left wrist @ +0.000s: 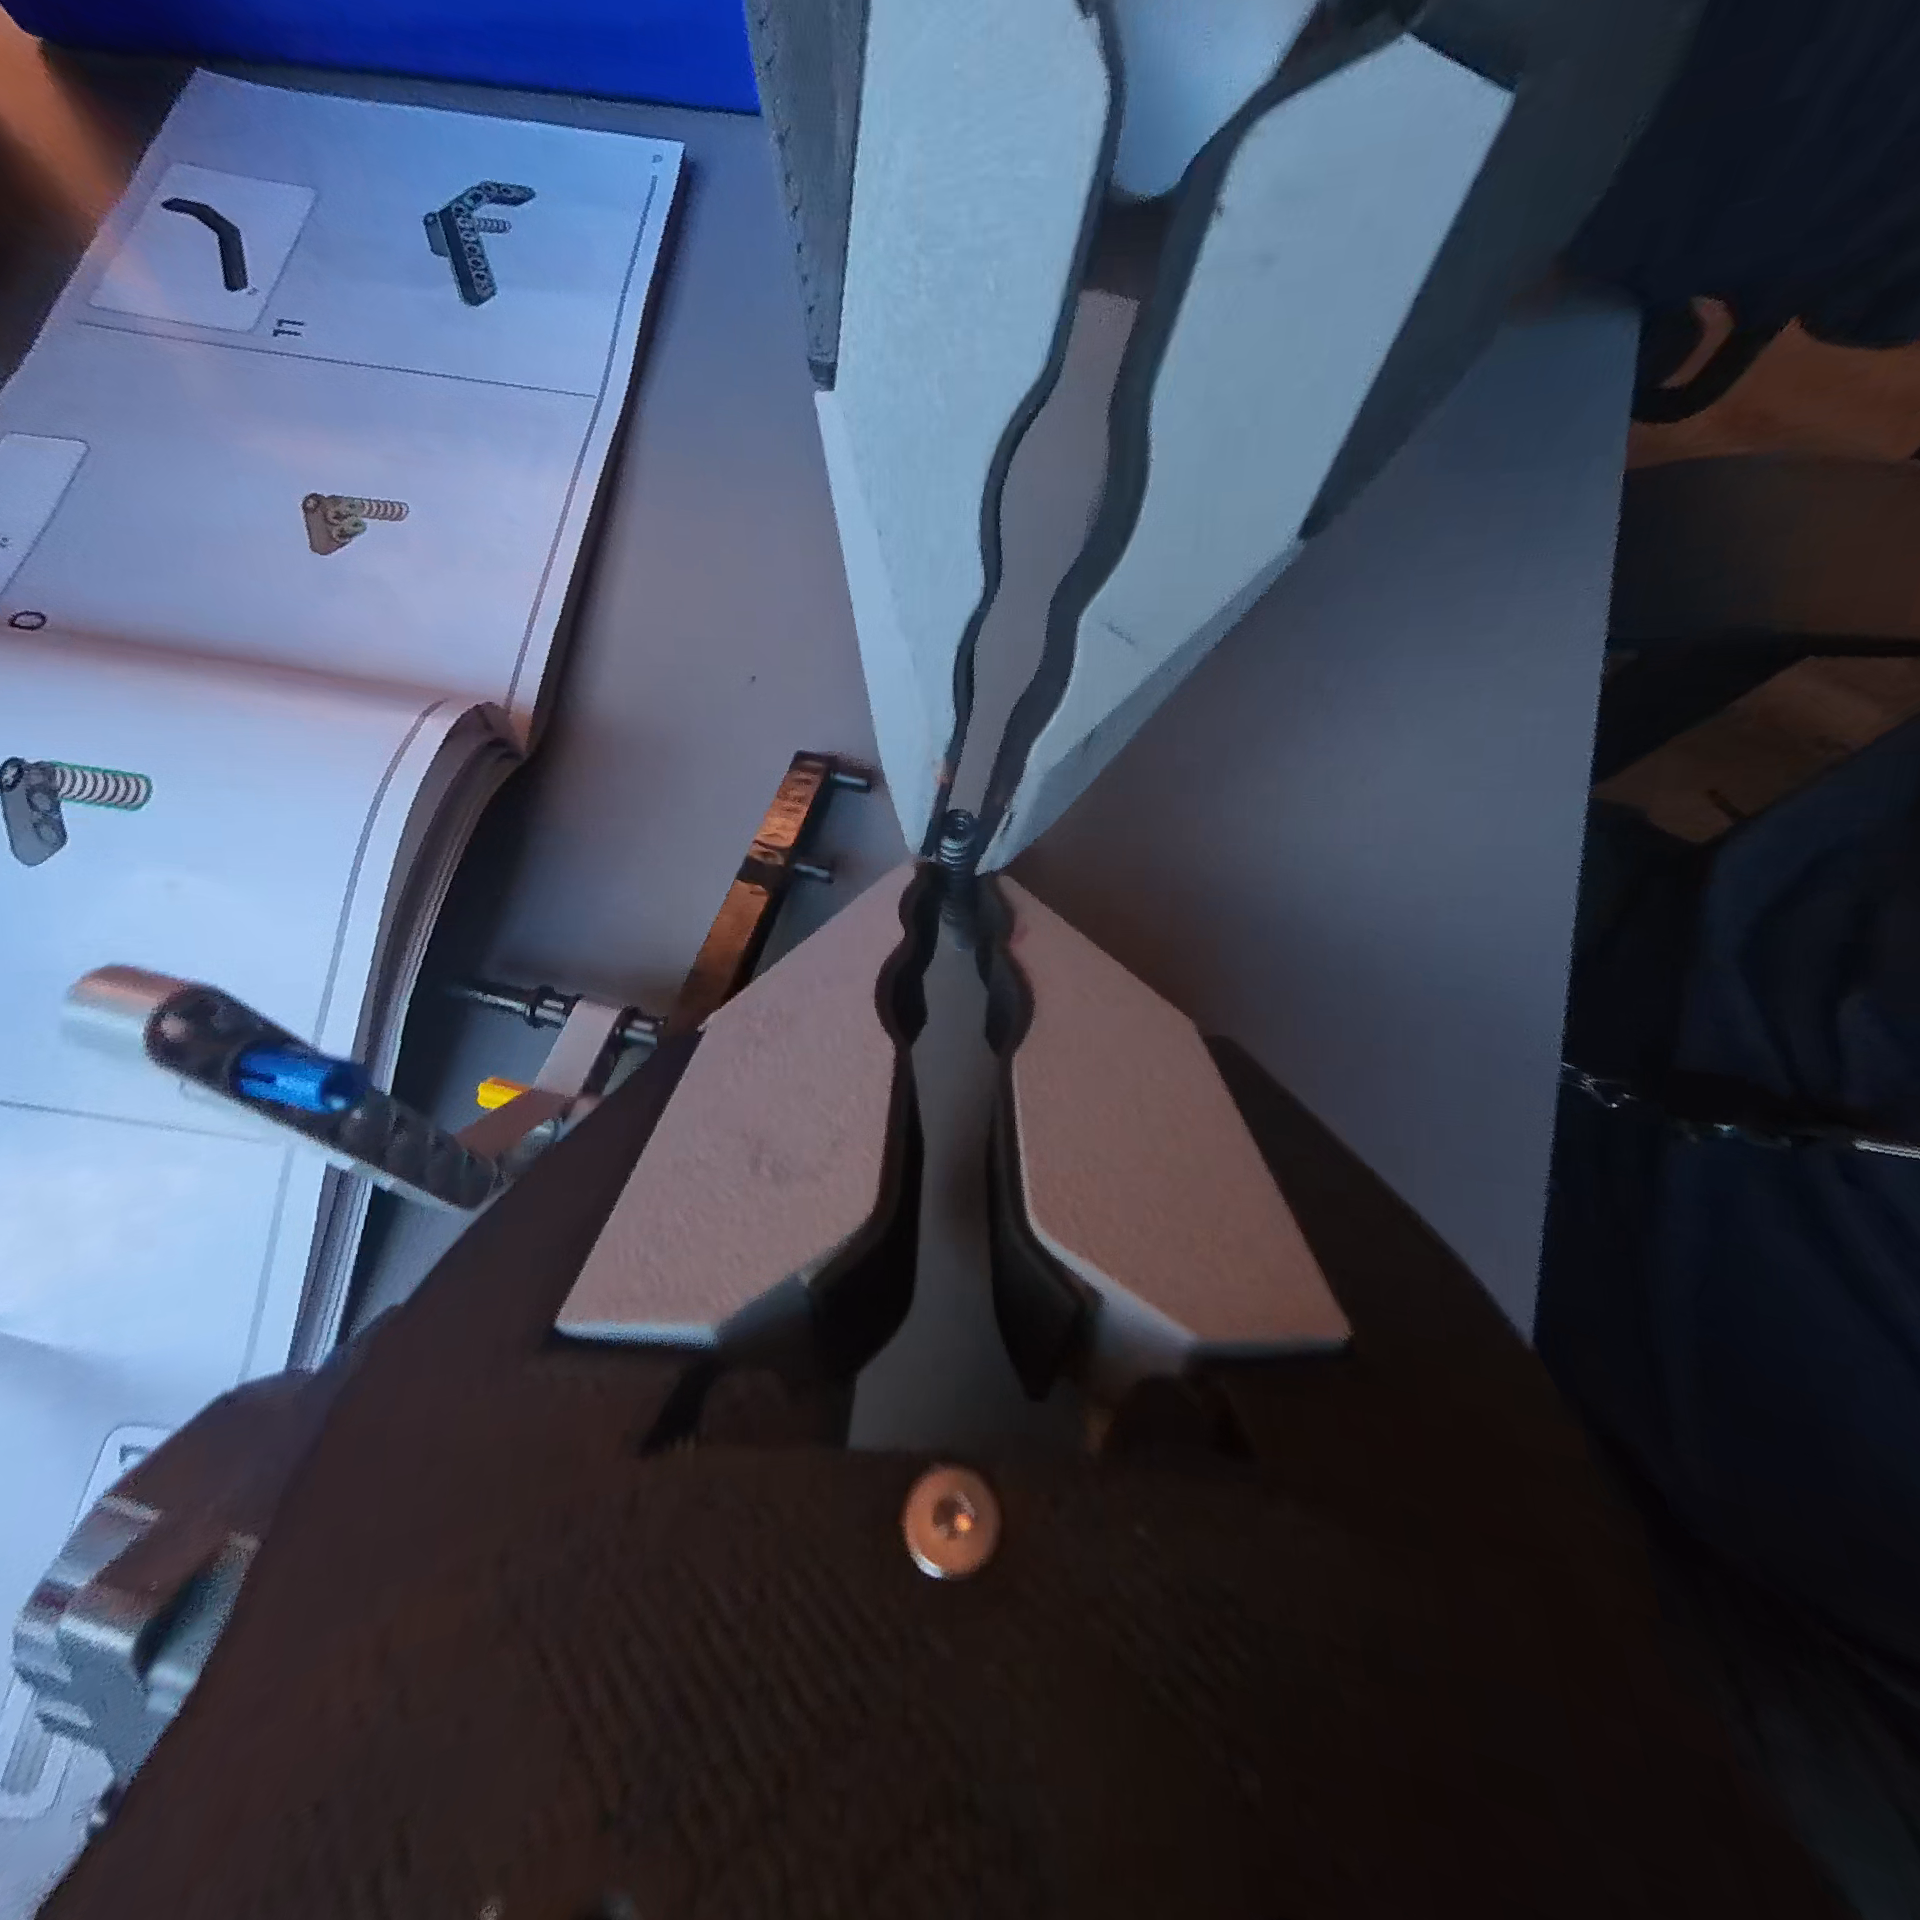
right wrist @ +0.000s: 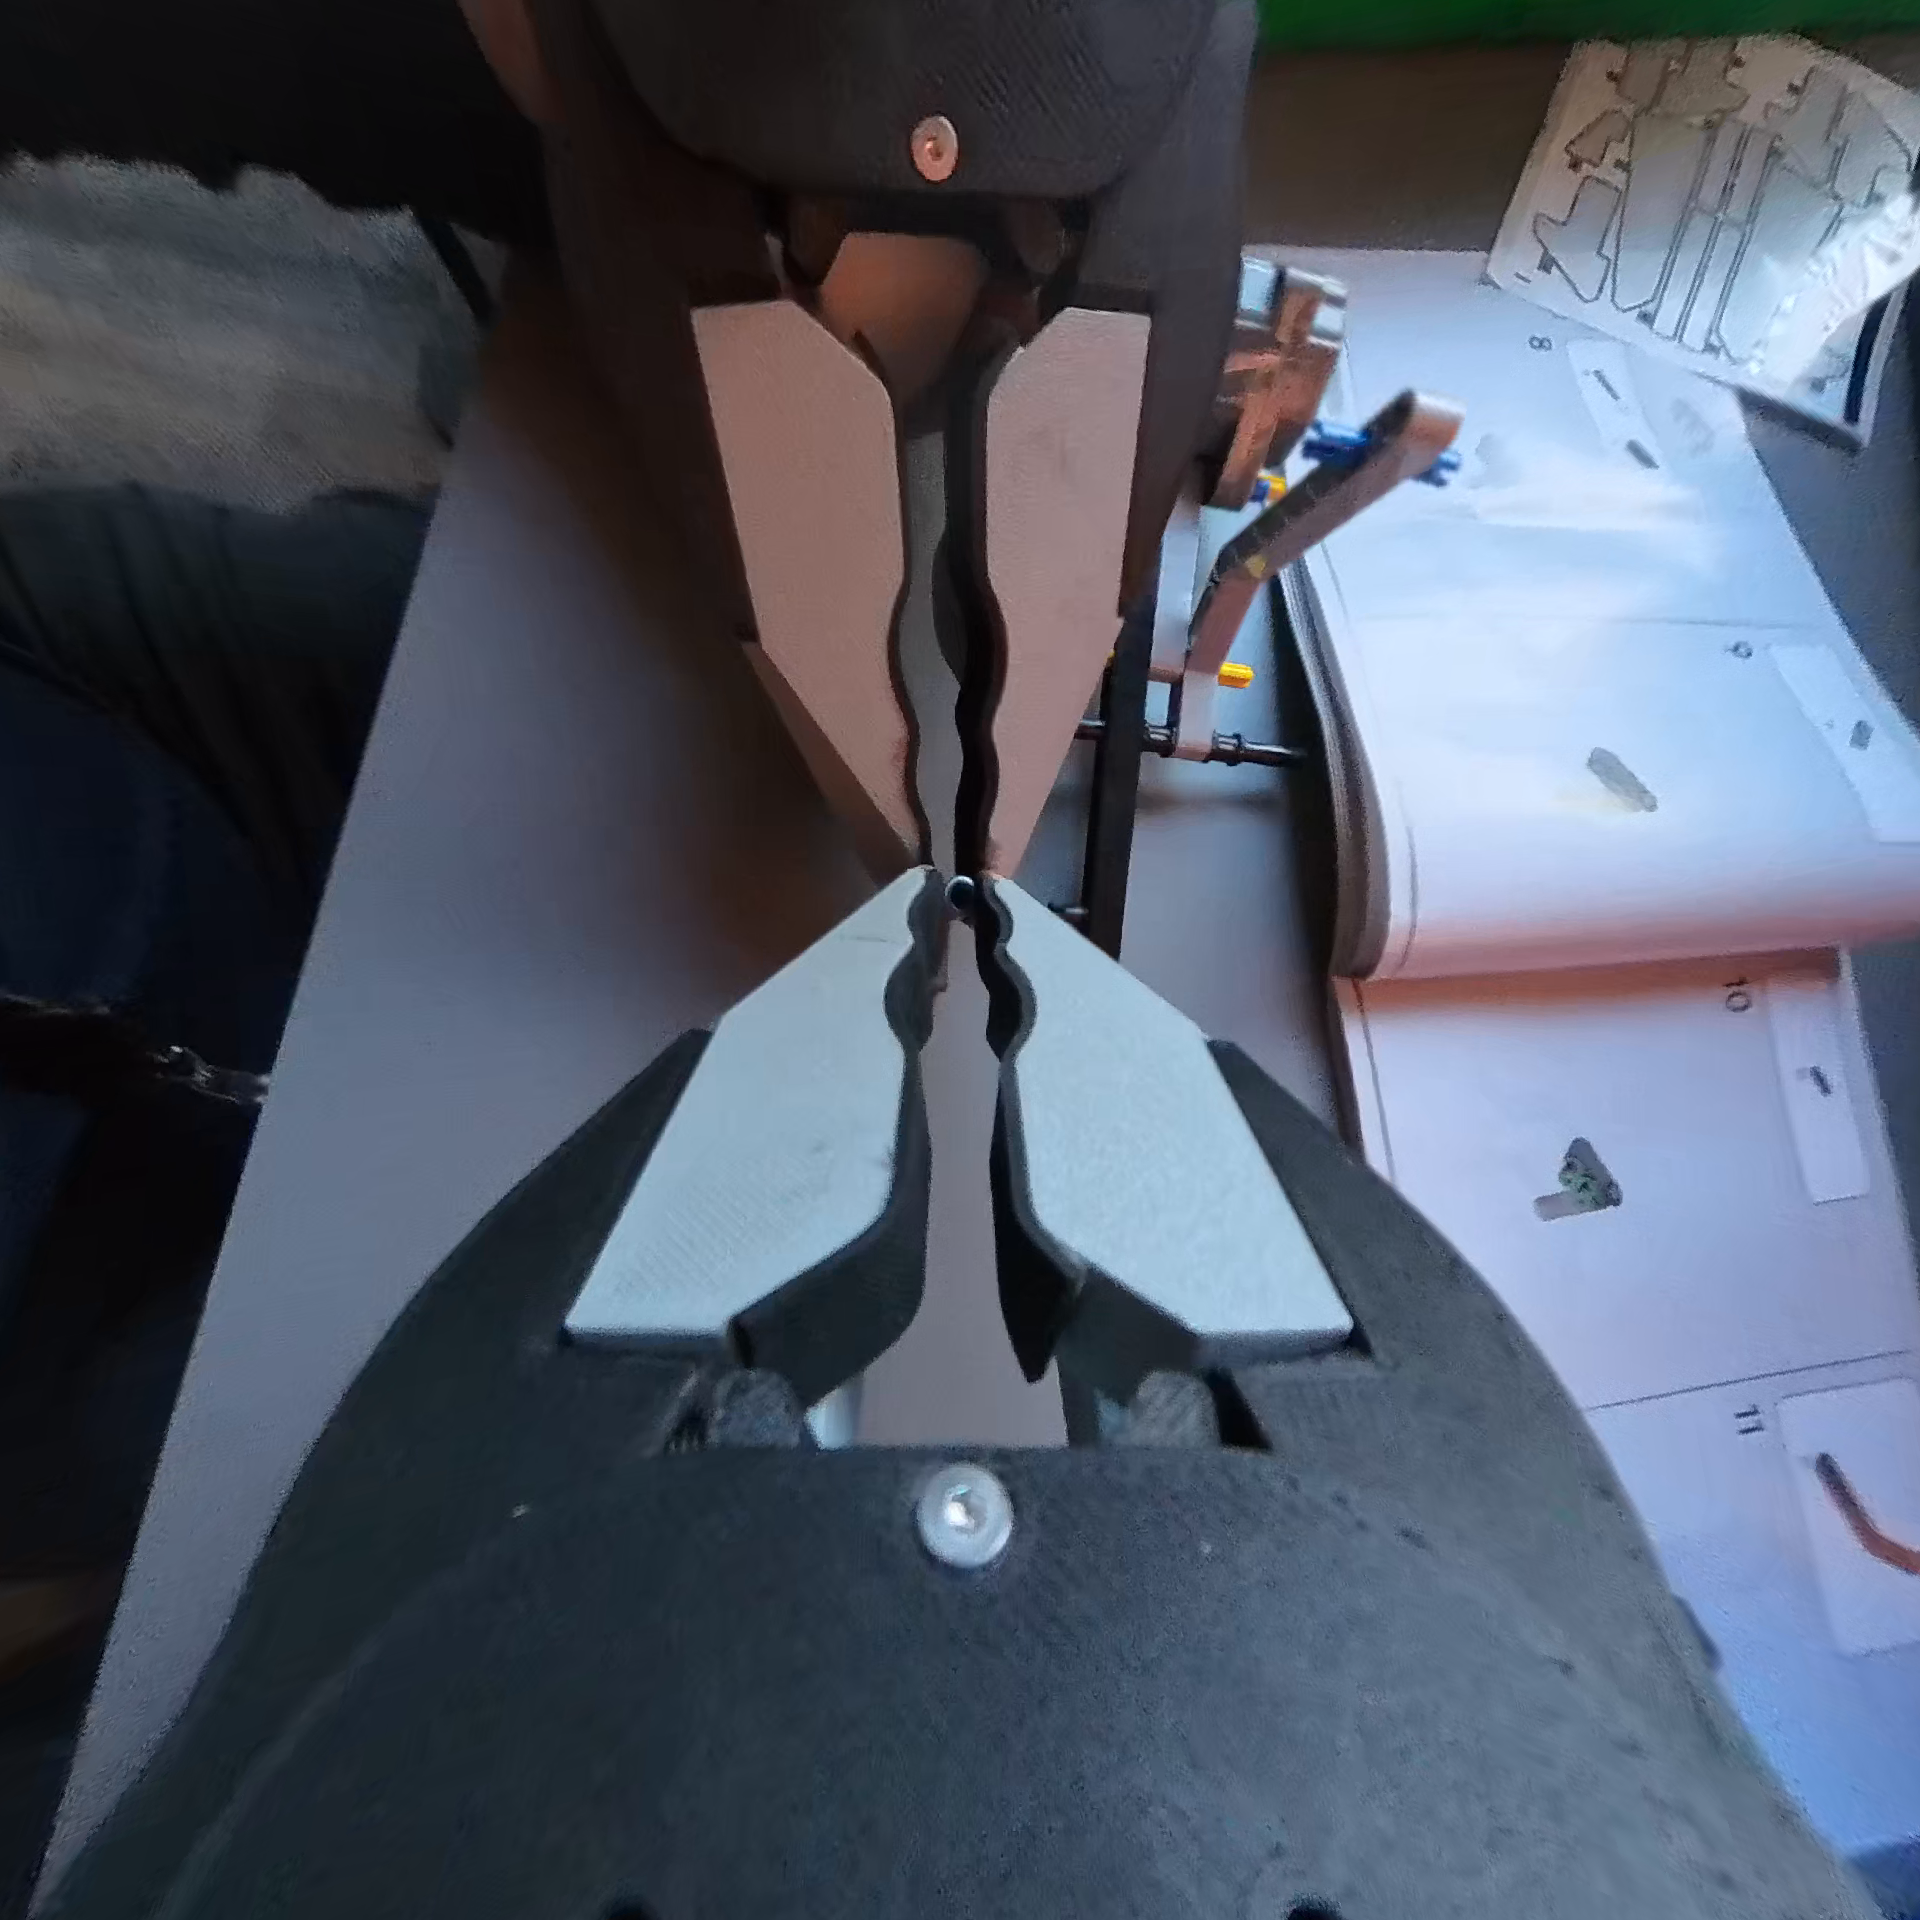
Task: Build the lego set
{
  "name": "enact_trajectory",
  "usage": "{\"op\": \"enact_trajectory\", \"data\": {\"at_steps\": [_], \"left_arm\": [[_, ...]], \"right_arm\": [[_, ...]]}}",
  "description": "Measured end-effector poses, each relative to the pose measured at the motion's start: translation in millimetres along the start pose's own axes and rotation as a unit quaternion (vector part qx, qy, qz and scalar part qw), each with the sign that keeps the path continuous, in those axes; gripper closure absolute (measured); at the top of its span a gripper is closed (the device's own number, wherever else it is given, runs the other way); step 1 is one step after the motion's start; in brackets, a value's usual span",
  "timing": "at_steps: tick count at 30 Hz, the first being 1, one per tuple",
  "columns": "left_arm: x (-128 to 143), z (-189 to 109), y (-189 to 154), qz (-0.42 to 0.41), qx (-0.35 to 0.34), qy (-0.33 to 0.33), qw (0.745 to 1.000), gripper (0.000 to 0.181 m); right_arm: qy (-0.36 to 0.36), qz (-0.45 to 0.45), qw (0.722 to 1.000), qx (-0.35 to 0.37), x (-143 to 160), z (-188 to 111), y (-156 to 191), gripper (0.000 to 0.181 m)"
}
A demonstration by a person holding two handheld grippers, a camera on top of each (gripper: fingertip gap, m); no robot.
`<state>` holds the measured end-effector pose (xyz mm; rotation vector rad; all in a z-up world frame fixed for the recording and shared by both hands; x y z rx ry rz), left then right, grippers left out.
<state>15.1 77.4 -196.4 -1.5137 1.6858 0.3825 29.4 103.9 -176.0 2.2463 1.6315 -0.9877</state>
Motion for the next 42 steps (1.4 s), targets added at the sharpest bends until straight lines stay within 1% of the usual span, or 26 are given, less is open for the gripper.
{"op": "enact_trajectory", "data": {"at_steps": [8, 11, 14, 16, 17, 19, 21, 24, 28, 32, 36, 42], "left_arm": [[3.7, -3.8, 2.2, -0.021, 0.005, 0.004, 1.000, 0.175], [5.5, -7.8, 4.5, -0.038, 0.011, 0.004, 0.999, 0.175], [10.9, -15.1, 3.1, -0.026, 0.012, 0.004, 1.000, 0.172], [14.7, -21.0, 7.7, -0.007, -0.016, 0.000, 1.000, 0.178], [15.6, -22.7, 10.5, 0.003, -0.032, -0.002, 0.999, 0.177], [16.8, -21.1, 9.1, 0.010, -0.030, 0.005, 0.999, 0.175], [20.3, -16.9, 6.3, 0.010, -0.022, 0.025, 0.999, 0.174], [19.7, -14.3, 0.2, 0.014, -0.008, 0.026, 1.000, 0.173], [19.1, -13.6, 1.7, -0.001, -0.001, 0.029, 1.000, 0.168], [13.9, -8.6, 1.8, 0.010, -0.001, 0.027, 1.000, 0.174], [9.8, -0.4, 0.7, 0.017, 0.007, 0.036, 0.999, 0.175], [10.1, 1.3, -0.6, 0.013, 0.022, 0.043, 0.999, 0.175]], "right_arm": [[0.058, -0.027, 0.998, -0.002, -6.0, 5.5, -1.6, 0.178], [0.048, -0.024, 0.999, -0.006, -8.8, 8.8, -3.2, 0.178], [0.063, -0.026, 0.998, -0.009, -9.5, 10.8, -3.8, 0.177], [0.068, -0.038, 0.997, -0.011, -14.4, 12.2, -2.2, 0.177], [0.066, -0.041, 0.997, -0.013, -17.7, 13.8, -1.0, 0.177], [0.067, -0.046, 0.997, -0.015, -22.1, 17.5, -0.2, 0.177], [0.069, -0.051, 0.996, -0.010, -22.8, 18.6, -0.6, 0.177], [0.046, -0.039, 0.998, -0.012, -22.8, 17.6, 1.9, 0.177], [0.000, -0.019, 1.000, -0.009, -19.5, 15.0, 3.0, 0.177], [-0.029, 0.009, 0.999, -0.013, -13.7, 10.9, 2.1, 0.177], [-0.041, 0.027, 0.999, -0.016, -7.6, 6.8, 1.3, 0.177], [-0.049, 0.036, 0.998, -0.028, -2.1, 2.9, 3.7, 0.177]]}}
Point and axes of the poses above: each gripper's, where its closed fingertips meet, z out along the fingers, x out of its underside, y = z × x across the jaws, the point moved 3 cm from there along -z, back along the fingers, and after that the axes turned 13 degrees about -z, right-handed, at the moved point
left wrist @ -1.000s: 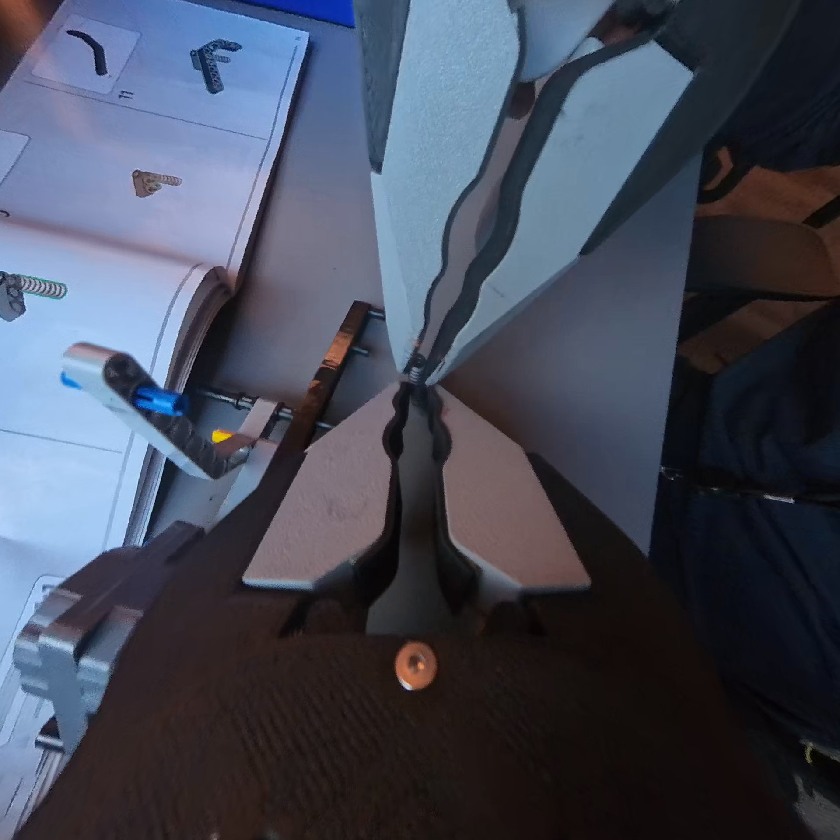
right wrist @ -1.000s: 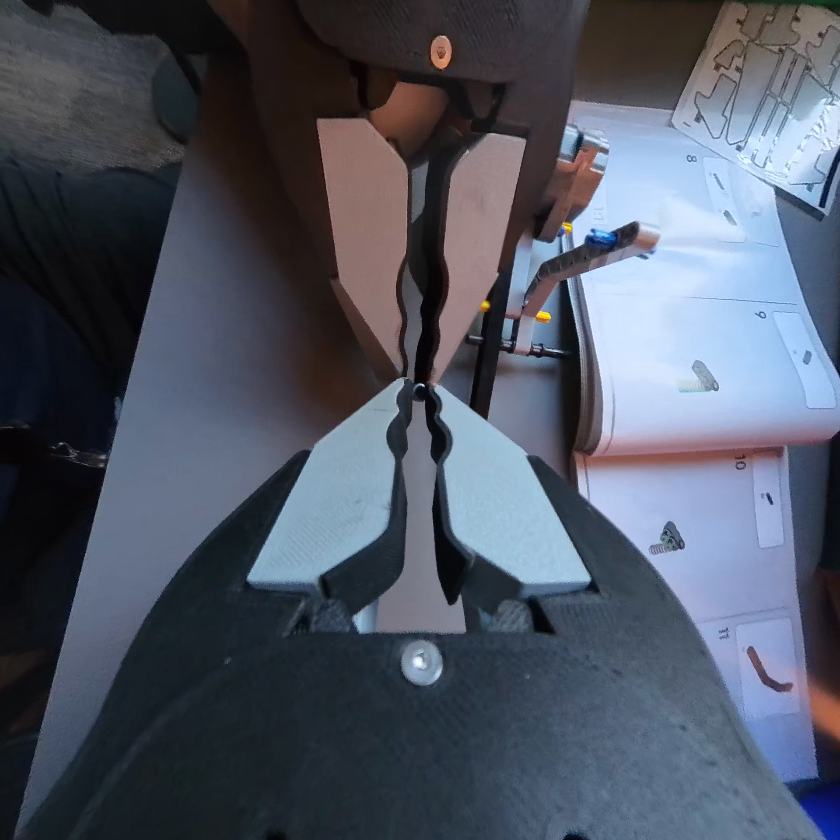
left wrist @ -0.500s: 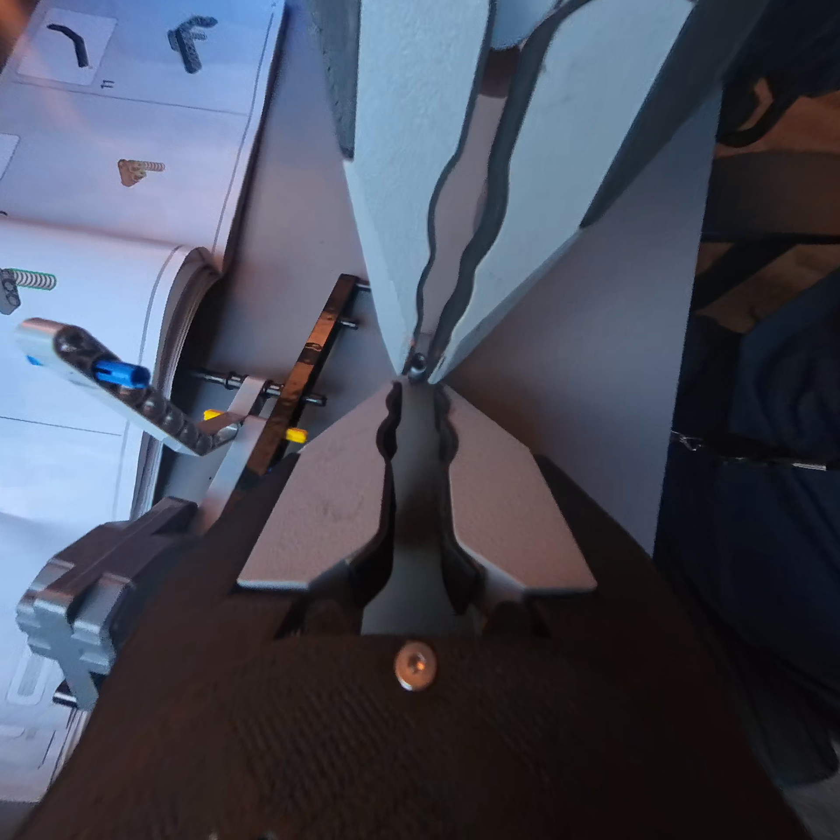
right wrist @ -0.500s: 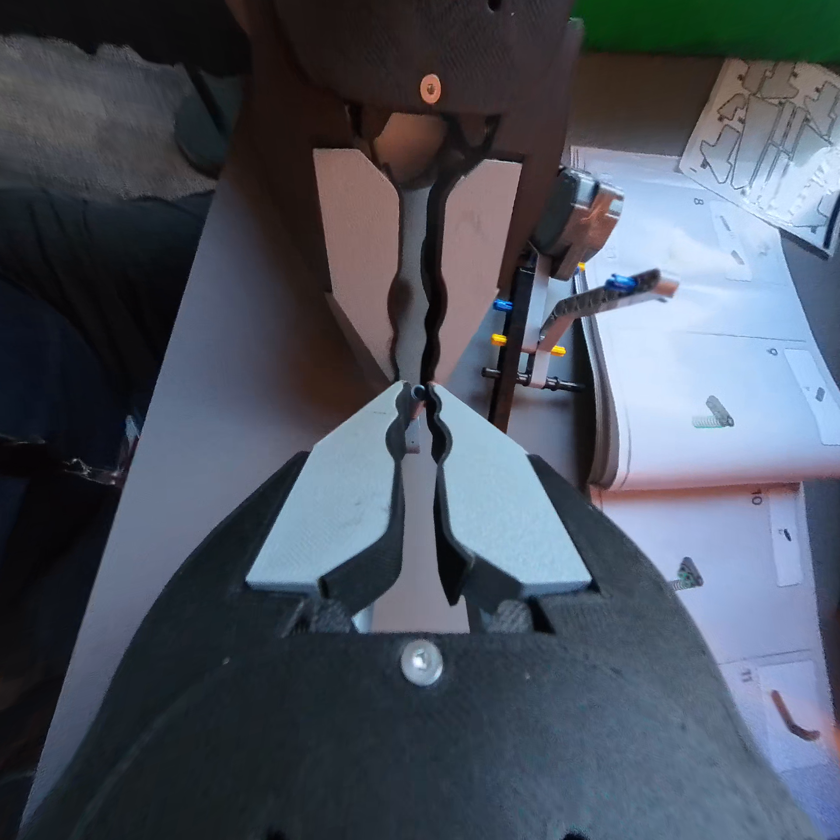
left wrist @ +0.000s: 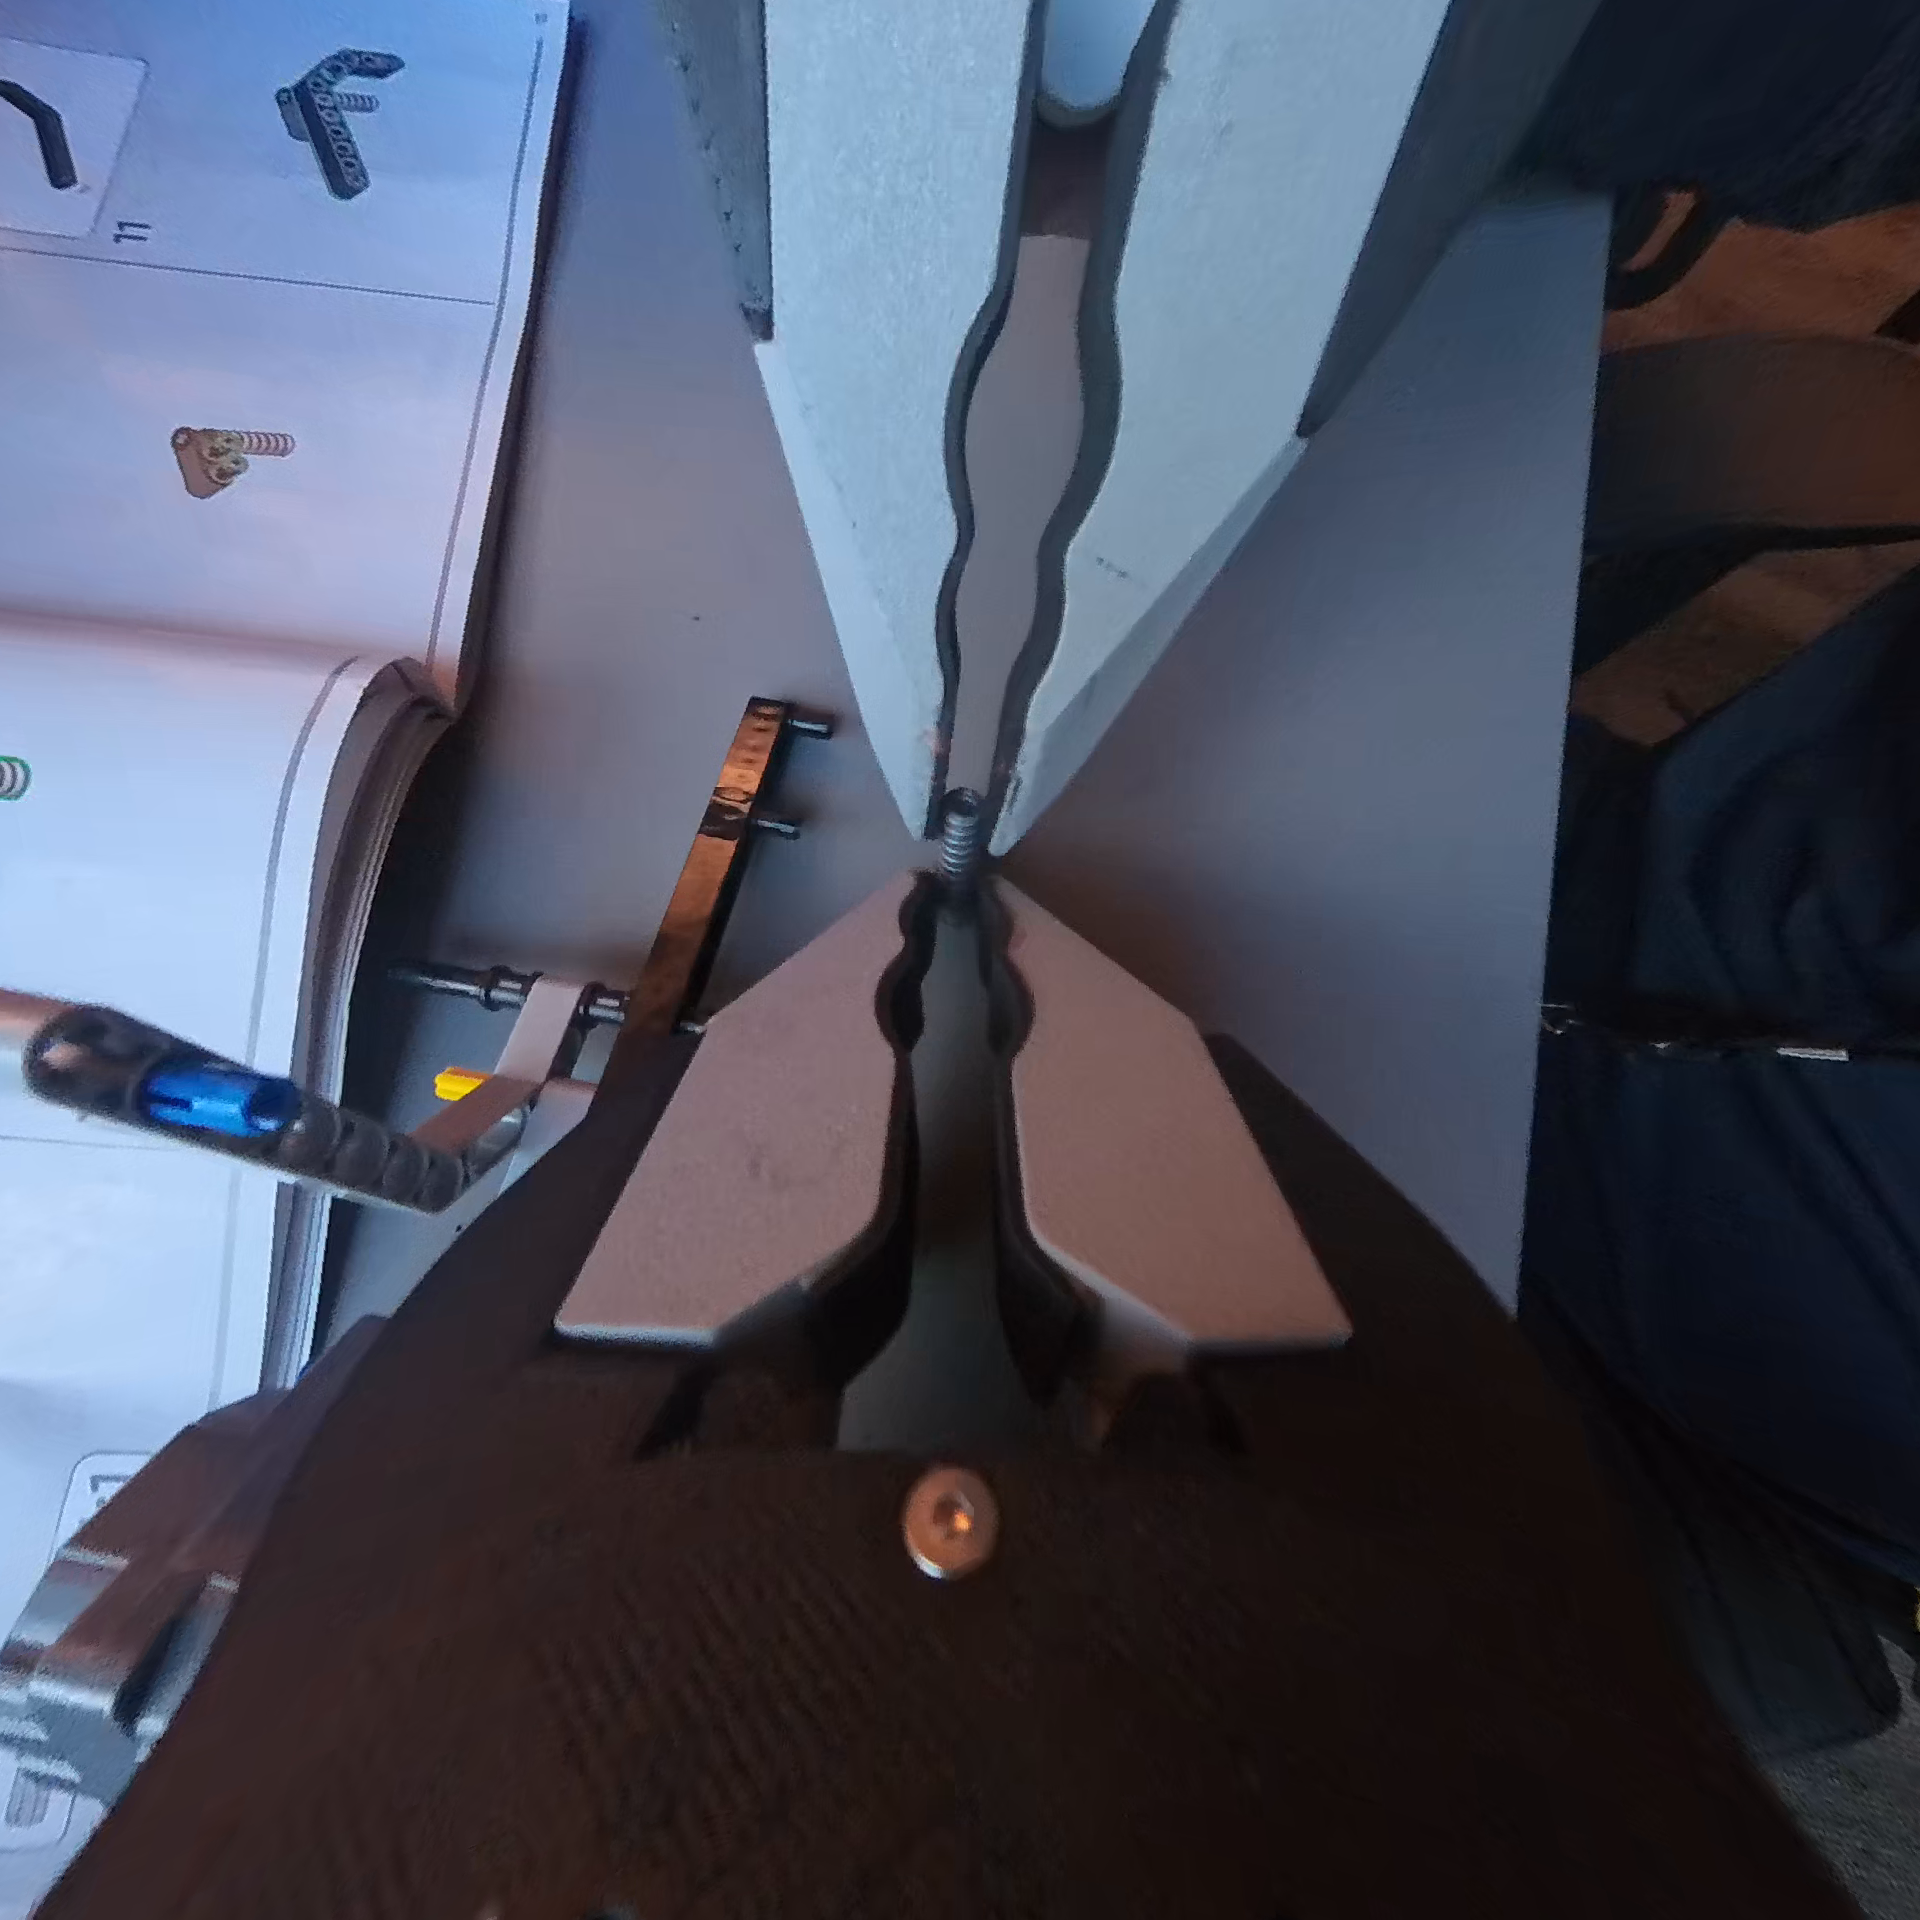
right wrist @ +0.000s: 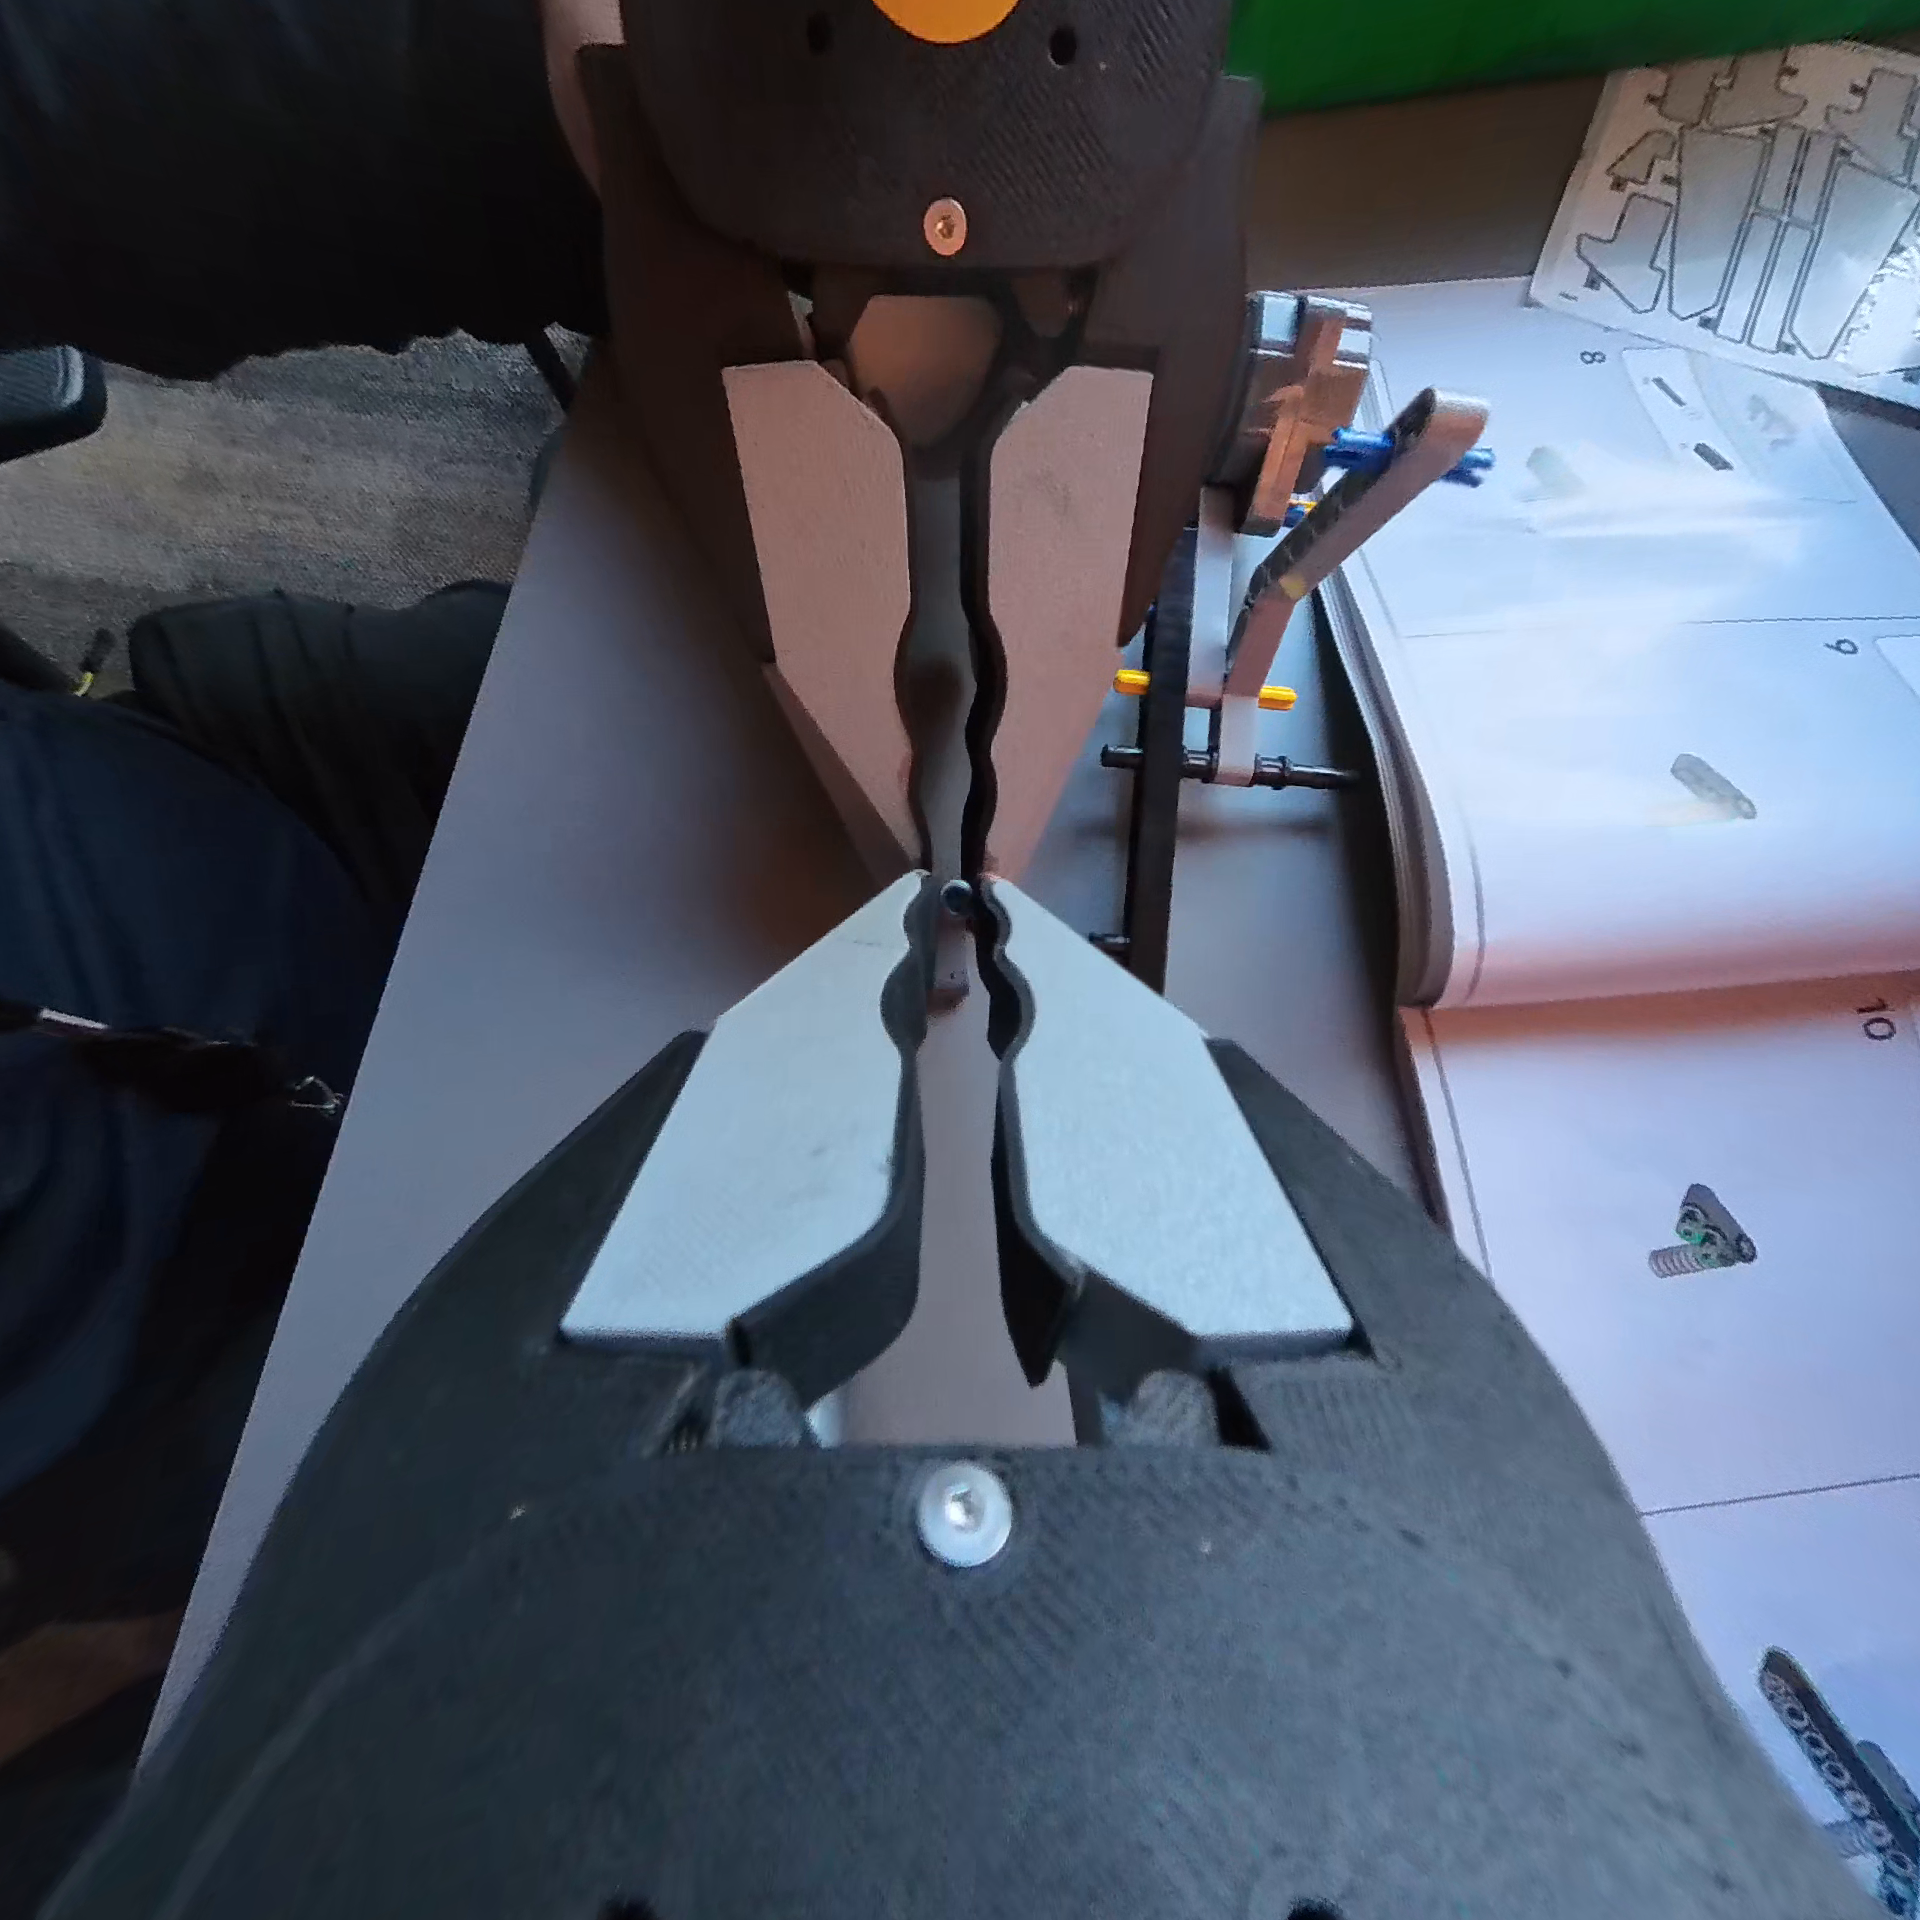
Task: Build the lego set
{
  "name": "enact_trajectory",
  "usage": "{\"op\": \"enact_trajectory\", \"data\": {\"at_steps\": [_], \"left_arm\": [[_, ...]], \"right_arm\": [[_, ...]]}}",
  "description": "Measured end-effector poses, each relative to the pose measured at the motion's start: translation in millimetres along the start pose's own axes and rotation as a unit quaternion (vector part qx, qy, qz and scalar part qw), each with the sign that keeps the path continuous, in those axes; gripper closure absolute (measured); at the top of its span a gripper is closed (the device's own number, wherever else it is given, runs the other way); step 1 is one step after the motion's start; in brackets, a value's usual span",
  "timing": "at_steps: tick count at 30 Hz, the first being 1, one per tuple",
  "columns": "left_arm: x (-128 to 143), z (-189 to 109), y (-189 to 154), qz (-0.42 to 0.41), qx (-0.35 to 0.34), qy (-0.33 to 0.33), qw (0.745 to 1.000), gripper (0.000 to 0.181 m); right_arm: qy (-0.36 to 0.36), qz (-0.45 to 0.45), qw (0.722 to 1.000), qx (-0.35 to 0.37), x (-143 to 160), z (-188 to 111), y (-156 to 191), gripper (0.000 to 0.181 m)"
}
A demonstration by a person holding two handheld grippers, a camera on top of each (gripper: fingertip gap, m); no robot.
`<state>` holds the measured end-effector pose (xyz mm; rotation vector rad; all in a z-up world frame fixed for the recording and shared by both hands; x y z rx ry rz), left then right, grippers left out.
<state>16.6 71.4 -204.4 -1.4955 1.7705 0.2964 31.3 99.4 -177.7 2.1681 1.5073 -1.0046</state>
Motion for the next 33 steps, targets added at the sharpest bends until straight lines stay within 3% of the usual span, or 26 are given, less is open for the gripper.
{"op": "enact_trajectory", "data": {"at_steps": [7, 13, 19, 24, 27, 33], "left_arm": [[-0.6, 1.0, 1.2, -0.018, 0.014, 0.004, 1.000, 0.175], [-0.3, 0.5, 0.8, -0.008, 0.005, 0.002, 1.000, 0.175], [-0.1, -0.3, -0.1, 0.003, -0.003, -0.001, 1.000, 0.176], [-1.3, -5.3, -4.7, -0.010, 0.035, -0.011, 0.999, 0.163], [-2.9, -7.0, -1.1, -0.019, 0.023, -0.021, 0.999, 0.174], [-2.3, -7.0, -0.5, -0.013, 0.011, -0.023, 1.000, 0.176]], "right_arm": [[0.024, -0.020, 0.999, 0.010, 6.5, 3.4, -0.3, 0.169], [0.045, -0.023, 0.999, -0.005, 13.6, 11.1, 4.4, 0.179], [0.033, -0.019, 0.999, -0.014, 13.8, 12.2, 4.4, 0.178], [0.041, -0.028, 0.999, -0.008, 13.8, 12.0, 5.0, 0.178], [0.043, -0.032, 0.999, -0.006, 13.5, 12.4, 5.2, 0.178], [0.042, -0.028, 0.999, -0.010, 13.4, 12.7, 4.9, 0.178]]}}
Point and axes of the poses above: each gripper's, where its closed fingertips meet, z out along the fingers, x out of its underside, y = z × x across the jaws, the point moved 3 cm from there along -z, back along the fingers, and after that the axes turned 13 degrees about -z, right-handed, at the moved point
